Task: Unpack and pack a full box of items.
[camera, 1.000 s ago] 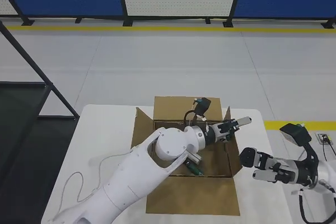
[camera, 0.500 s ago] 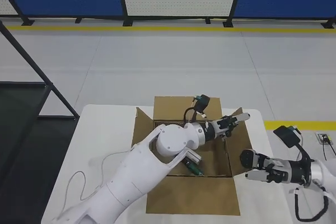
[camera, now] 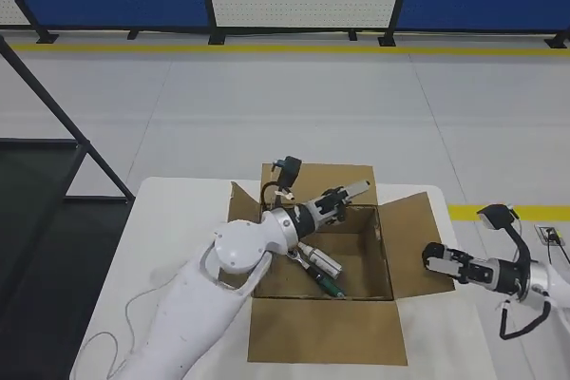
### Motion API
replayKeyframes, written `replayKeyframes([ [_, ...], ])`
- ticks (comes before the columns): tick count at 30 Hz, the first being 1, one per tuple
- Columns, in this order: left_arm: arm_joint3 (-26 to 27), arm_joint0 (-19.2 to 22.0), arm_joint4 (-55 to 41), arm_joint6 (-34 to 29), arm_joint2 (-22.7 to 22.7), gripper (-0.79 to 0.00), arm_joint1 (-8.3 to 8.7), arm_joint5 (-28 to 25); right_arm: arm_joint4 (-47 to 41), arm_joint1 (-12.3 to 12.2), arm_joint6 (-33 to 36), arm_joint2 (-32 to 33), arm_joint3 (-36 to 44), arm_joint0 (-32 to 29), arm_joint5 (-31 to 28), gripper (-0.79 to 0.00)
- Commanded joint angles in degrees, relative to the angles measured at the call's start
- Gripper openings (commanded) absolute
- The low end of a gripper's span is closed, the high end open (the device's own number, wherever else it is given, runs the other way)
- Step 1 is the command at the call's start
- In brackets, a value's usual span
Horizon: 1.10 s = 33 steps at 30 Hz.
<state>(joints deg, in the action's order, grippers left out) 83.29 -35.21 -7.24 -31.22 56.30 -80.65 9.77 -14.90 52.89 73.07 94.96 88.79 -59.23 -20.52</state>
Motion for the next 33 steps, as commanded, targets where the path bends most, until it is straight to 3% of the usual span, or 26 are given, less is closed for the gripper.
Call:
replayKeyframes([
  [1, 4.1, -3.2, 1.9, -0.8, 2.5, 0.000, 0.89, 1.0, 0.1, -0.1, -0.2, -0.6, -2.0, 1.5, 1.2, 0.000],
  [8, 18.7, -13.1, 9.8, -5.7, 10.3, 0.000, 3.75, 1.6, 0.1, -0.1, -0.2, -0.6, -2.0, 1.5, 1.2, 0.000],
  [15, 25.1, -19.9, 19.5, -9.8, 14.4, 0.000, 5.68, -0.6, 0.5, 0.0, -1.6, -0.9, -1.5, 1.1, 1.5, 0.000],
  [22, 28.6, -25.0, 25.2, -7.5, 15.5, 0.000, 6.43, 1.4, 4.5, 0.0, -6.9, -3.8, -1.0, 1.9, 3.8, 0.000],
  [33, 29.8, -28.9, 22.4, -6.1, 20.5, 0.000, 7.16, 1.7, 11.9, -0.1, -11.4, -7.9, -3.7, 5.1, 8.7, 0.000],
])
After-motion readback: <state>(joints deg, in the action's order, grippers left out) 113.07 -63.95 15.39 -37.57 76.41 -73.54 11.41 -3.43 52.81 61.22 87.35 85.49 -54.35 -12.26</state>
